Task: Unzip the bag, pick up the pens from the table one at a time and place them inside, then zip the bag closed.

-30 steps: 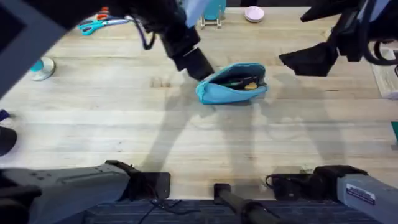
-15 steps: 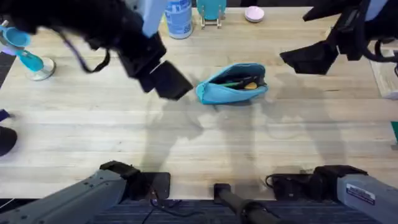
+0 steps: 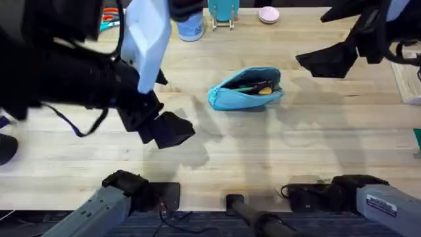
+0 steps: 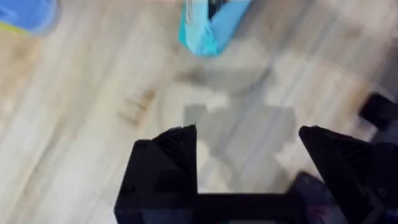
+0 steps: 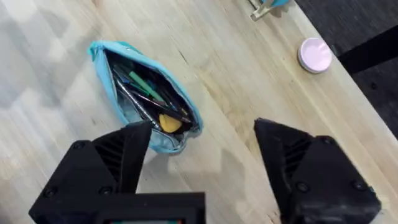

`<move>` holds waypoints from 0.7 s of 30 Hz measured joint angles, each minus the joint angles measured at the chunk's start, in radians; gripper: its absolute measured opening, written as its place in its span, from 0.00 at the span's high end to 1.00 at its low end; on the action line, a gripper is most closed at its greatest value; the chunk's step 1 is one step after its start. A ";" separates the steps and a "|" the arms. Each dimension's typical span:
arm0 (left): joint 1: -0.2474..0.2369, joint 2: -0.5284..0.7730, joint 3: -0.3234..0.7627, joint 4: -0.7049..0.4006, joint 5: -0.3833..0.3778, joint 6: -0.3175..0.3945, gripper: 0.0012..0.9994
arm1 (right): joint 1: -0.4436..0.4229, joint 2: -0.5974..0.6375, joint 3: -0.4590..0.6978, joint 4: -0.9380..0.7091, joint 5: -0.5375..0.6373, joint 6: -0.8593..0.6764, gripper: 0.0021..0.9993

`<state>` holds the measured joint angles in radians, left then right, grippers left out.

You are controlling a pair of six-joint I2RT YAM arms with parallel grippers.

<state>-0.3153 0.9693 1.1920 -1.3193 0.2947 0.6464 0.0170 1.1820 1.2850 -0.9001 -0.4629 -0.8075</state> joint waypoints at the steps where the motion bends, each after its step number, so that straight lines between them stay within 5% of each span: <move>1: 0.000 -0.022 -0.027 0.034 0.005 0.000 0.00 | 0.000 0.000 0.000 0.000 0.000 0.000 0.00; 7: 0.000 -0.153 -0.215 0.236 0.037 0.000 0.00 | 0.000 0.000 0.000 0.001 0.000 0.000 0.00; 13: 0.000 -0.151 -0.368 0.397 0.048 0.007 0.01 | 0.000 0.000 0.000 0.001 0.000 0.000 0.00; 21: 0.048 -0.080 -0.393 0.491 0.080 0.066 0.01 | 0.000 0.000 0.000 0.002 0.000 0.000 0.00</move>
<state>-0.2676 0.8891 0.7990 -0.8288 0.3750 0.7123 0.0166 1.1820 1.2850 -0.8986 -0.4633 -0.8070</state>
